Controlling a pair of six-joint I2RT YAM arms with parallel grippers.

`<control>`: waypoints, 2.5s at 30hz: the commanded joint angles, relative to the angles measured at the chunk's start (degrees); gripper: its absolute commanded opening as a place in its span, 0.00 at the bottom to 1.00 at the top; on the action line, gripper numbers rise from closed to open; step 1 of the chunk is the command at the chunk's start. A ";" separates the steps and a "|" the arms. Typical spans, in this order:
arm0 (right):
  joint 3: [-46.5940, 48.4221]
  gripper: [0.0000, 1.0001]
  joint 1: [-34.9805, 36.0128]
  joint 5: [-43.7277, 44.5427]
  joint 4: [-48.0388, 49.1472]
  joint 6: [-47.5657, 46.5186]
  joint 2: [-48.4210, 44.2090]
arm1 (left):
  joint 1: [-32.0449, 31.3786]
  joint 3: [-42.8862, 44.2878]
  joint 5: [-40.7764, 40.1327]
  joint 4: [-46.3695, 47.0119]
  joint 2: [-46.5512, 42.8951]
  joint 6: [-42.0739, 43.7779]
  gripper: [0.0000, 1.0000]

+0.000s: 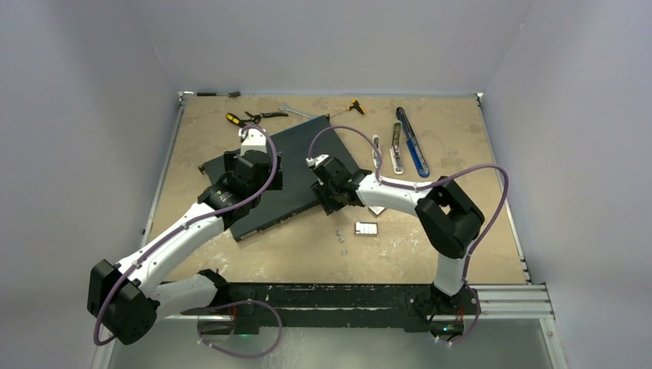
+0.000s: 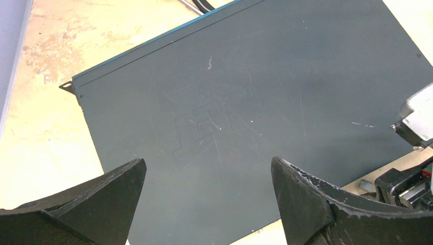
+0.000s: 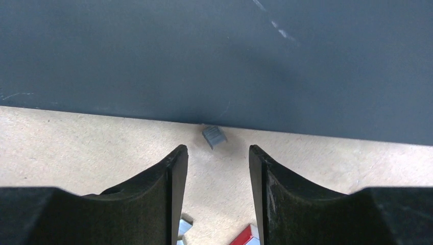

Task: Unload the staples from the stapler
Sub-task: Pick up the staple from the center of the board, then place the staple in the staple box.

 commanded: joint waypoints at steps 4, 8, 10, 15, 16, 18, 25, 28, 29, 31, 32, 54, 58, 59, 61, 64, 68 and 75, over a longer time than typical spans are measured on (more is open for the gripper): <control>1.81 0.46 -1.85 -6.16 1.46 -9.02 1.72 | 0.63 0.89 0.26 1.24 -0.95 0.58 0.91; 1.63 0.42 -3.06 -9.67 1.93 -11.06 2.22 | 0.74 0.82 0.21 1.27 -0.97 0.58 0.91; 1.78 0.40 -3.34 -10.23 1.82 -11.71 2.42 | 0.72 0.89 0.29 1.30 -0.88 0.58 0.91; 2.07 0.32 -3.47 -10.25 1.40 -12.15 3.26 | 0.88 0.87 0.43 1.30 -0.75 0.58 0.91; 1.95 0.31 -3.47 -10.24 1.34 -12.14 3.37 | 0.86 0.83 0.46 1.31 -0.73 0.58 0.91; 1.83 0.30 -3.46 -10.24 1.33 -12.08 3.50 | 0.97 0.88 0.48 1.44 -0.65 0.58 0.91; 1.72 0.24 -3.43 -10.24 1.67 -11.80 3.26 | 1.15 0.91 0.63 1.50 -0.56 0.67 0.91; 1.48 0.19 -3.47 -12.29 2.13 -11.73 3.12 | 1.25 0.84 0.72 1.46 -0.57 0.67 0.91; 1.41 0.18 -3.41 -12.53 2.20 -11.63 2.99 | 1.19 0.89 0.75 1.48 -0.56 0.67 0.91; 1.13 0.15 -3.44 -12.94 2.46 -11.26 2.79 | 1.33 0.89 0.81 1.53 -0.56 0.67 0.91; 1.04 0.14 -3.44 -12.92 2.35 -10.89 2.69 | 1.34 0.84 0.88 1.48 -0.60 0.67 0.91; -10.40 0.18 -3.40 -1.10 -5.76 16.55 -13.67 | 1.46 0.81 2.71 1.59 -1.08 0.27 0.91; -13.11 0.18 -3.38 -0.45 -7.70 20.74 -17.79 | 1.40 0.80 2.88 1.56 -1.30 0.23 0.91; -13.66 0.18 -3.35 -0.45 -8.21 21.47 -18.38 | 1.41 0.79 2.89 1.60 -1.26 0.23 0.91; -14.64 0.19 -3.33 0.31 -9.44 22.93 -19.54 | 1.44 0.75 2.90 1.60 -1.26 0.20 0.91; -15.87 0.19 -3.34 1.17 -10.47 24.58 -20.74 | 1.50 0.80 2.97 1.71 -1.22 0.23 0.91; -16.92 0.20 -3.34 2.22 -11.25 26.10 -21.12 | 1.50 0.74 3.06 1.70 -1.27 0.23 0.91; -16.71 0.20 -3.29 3.68 -13.77 27.83 -19.47 | 1.60 0.68 3.07 1.79 -1.12 0.23 0.90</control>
